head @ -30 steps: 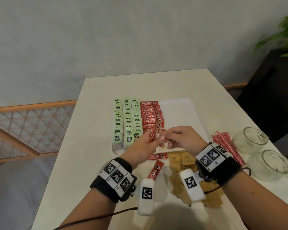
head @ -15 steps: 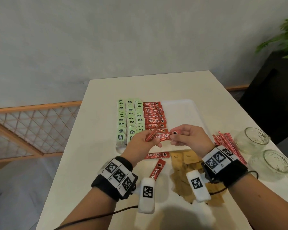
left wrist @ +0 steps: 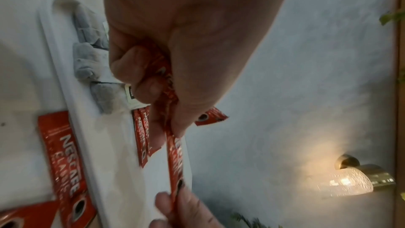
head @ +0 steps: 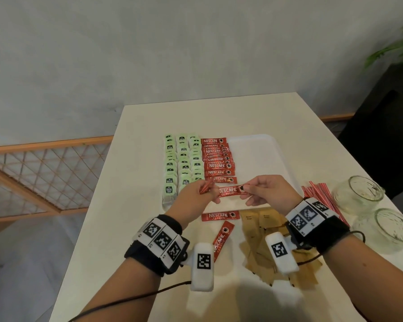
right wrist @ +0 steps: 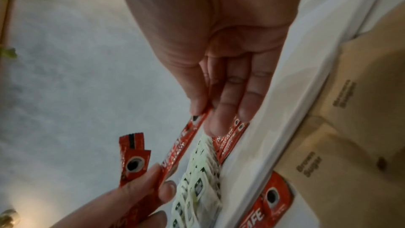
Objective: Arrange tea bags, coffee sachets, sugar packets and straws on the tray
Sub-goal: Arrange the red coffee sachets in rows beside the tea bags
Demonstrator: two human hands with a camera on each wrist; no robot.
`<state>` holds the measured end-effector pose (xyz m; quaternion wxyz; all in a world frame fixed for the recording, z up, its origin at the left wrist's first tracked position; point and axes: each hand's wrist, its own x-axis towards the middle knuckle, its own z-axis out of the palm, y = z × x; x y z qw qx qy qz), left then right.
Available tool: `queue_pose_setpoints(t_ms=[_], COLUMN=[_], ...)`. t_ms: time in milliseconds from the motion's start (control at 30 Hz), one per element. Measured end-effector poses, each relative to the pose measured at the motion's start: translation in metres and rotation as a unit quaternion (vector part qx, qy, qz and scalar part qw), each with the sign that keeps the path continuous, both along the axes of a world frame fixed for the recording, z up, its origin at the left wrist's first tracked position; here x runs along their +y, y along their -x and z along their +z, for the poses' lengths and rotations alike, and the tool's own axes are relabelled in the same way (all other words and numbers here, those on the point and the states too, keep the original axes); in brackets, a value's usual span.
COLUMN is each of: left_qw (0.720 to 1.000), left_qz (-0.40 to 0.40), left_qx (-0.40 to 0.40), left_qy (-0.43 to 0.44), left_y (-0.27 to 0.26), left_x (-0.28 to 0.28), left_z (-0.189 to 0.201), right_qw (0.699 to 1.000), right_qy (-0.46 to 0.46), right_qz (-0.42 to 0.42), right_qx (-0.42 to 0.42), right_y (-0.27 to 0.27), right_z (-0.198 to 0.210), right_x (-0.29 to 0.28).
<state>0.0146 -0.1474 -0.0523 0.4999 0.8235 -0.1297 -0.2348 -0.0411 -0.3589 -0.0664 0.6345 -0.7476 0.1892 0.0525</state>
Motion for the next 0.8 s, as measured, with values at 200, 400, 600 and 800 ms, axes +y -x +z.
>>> queue_pose_setpoints(t_ms=[200,400,600,800], left_qw=[0.995,0.991,0.993,0.991], left_qz=[0.095,0.130,0.117,0.115], left_qx=[-0.013,0.010,0.030,0.058], left_qy=[0.014,0.024,0.014,0.016], left_y=[-0.024,-0.034,-0.035,-0.038], left_x=[0.014,0.022,0.022,0.018], left_z=[0.010,0.010,0.003,0.004], right_qw=[0.985,0.973,0.969,0.971], right_qy=[0.120,0.163,0.190,0.185], right_qz=[-0.068,-0.094,-0.087,-0.090], right_qx=[0.106,0.136,0.132,0.122], right_y=[-0.026,-0.048,-0.061,-0.067], right_z=[-0.024,-0.028,-0.029,-0.030], right_x=[-0.007,0.007,0.010,0.009])
